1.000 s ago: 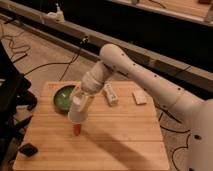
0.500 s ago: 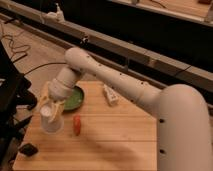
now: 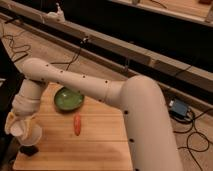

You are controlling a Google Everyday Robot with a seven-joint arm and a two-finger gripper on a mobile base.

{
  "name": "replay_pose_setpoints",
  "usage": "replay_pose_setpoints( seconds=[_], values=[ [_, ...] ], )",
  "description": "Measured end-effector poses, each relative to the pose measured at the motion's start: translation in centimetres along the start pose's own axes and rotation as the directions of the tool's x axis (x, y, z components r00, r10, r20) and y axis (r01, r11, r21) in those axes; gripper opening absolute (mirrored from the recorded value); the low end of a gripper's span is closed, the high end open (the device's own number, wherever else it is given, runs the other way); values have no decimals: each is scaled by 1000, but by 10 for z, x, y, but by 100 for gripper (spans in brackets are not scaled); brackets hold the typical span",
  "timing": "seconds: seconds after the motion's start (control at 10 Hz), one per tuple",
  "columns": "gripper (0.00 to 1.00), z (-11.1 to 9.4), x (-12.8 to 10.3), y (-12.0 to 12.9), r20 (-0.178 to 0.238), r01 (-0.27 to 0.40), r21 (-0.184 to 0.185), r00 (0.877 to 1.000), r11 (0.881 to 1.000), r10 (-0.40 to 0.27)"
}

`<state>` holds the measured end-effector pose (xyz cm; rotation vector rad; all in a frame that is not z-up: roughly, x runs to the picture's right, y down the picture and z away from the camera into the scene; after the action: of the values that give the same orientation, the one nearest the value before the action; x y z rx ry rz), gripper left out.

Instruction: Place the ceramic cup over the eraser

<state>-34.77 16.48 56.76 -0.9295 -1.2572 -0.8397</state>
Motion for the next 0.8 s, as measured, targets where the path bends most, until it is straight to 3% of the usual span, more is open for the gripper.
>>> replay_pose_setpoints(
  seconds=[0.6,0.8],
  values=[
    [0,0,1,0,0,-2,1,1000,1000,2],
    [0,1,2,-1,19,-14,3,1000,1000,14]
  ],
)
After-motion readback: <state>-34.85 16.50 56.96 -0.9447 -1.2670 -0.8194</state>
